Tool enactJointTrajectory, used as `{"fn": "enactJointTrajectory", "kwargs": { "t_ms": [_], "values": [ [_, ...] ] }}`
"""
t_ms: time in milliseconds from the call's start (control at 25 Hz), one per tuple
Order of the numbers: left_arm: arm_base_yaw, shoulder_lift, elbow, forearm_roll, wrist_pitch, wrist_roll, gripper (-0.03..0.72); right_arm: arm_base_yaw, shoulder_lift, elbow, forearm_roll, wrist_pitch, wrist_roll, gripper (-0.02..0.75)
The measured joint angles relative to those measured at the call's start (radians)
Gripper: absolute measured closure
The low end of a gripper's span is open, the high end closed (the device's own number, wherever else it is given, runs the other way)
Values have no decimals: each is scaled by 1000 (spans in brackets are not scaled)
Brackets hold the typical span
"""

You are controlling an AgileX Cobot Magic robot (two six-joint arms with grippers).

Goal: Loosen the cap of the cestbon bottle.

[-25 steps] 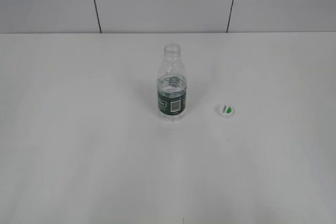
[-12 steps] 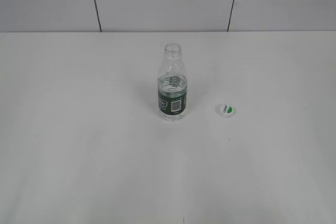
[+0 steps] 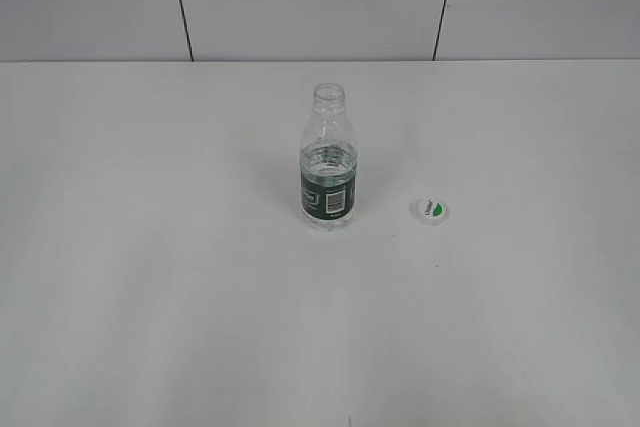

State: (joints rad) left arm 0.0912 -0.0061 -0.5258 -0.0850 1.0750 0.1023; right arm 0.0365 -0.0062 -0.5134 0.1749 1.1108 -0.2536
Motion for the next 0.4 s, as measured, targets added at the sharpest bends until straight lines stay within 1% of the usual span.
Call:
{"fn": "enactJointTrajectory", "kwargs": {
  "t_ms": [400],
  "values": [
    [0, 0, 6, 6, -2, -12, 137, 0, 0, 0, 0, 0, 0, 252]
  ]
}}
